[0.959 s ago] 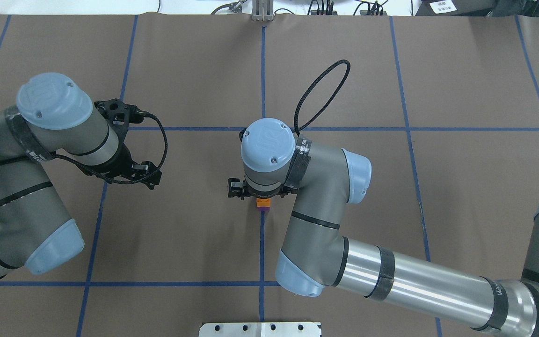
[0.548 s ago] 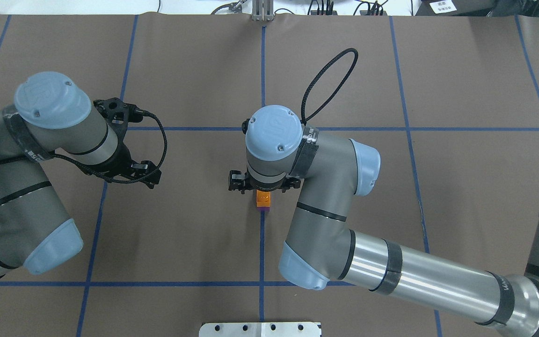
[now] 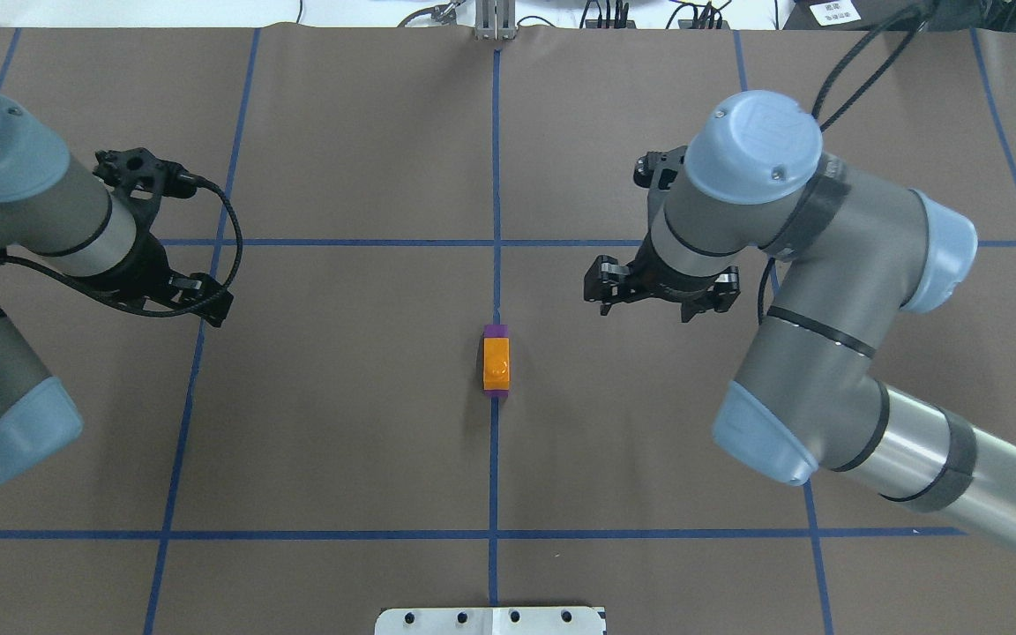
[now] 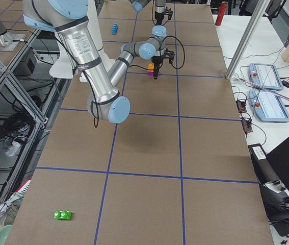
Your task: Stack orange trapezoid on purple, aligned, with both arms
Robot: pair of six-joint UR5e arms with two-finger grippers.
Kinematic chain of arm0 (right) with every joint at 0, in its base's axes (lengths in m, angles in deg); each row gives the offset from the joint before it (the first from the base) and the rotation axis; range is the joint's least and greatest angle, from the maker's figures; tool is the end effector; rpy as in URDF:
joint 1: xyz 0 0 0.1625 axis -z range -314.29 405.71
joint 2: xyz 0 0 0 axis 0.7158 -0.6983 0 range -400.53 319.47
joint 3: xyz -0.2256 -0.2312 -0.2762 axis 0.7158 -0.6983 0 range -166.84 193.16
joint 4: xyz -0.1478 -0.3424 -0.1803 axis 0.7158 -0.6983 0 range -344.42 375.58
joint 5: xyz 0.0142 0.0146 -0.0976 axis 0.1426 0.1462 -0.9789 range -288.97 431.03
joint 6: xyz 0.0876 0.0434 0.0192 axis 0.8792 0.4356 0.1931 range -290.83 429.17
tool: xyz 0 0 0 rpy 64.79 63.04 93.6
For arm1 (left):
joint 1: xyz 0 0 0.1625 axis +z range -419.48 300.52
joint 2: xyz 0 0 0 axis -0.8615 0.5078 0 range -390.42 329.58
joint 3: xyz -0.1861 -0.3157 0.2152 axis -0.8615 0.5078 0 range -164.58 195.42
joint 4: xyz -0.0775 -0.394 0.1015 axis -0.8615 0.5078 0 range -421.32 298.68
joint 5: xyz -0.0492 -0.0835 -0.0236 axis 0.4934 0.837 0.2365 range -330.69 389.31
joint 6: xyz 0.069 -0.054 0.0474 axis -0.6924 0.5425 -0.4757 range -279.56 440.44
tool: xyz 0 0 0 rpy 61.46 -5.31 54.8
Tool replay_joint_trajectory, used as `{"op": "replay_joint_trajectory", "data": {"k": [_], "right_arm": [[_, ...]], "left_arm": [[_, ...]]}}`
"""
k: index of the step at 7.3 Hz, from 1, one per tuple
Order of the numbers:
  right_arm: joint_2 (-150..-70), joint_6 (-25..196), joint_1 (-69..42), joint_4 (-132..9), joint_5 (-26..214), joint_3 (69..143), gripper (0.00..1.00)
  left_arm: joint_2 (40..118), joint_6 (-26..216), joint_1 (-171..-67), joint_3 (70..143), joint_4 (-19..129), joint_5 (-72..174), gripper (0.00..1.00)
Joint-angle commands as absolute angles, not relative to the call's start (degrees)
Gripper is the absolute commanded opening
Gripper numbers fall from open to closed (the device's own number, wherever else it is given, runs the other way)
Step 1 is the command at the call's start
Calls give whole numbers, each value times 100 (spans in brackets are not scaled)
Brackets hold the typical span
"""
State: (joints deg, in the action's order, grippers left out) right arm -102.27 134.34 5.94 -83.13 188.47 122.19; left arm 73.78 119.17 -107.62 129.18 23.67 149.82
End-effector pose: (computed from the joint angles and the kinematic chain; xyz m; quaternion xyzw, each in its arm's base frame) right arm -0.4056 -0.4512 0.2556 -0.0179 -0.3909 0.0415 0.9193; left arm 0.3013 -0.4602 0.3511 0.0455 0.3693 0.0999 0.9228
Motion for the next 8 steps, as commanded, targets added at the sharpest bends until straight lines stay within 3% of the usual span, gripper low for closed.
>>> {"op": "replay_joint_trajectory", "data": {"k": [1,4,8], "right_arm": [[-11071,12102,-302,-8312,19474,12329,100],[-12180,9105,-2007,-8329,20502,12041,100],[-13192,7256,-3634,-8321,20453,11881,100]], "left_arm": [[6813,10275,-11937,12819,2376,15699,100],[6266,7849,-13660,12145,2306,16561,100],[5975,7701,-14349,11397,2332,15983,100]]}}
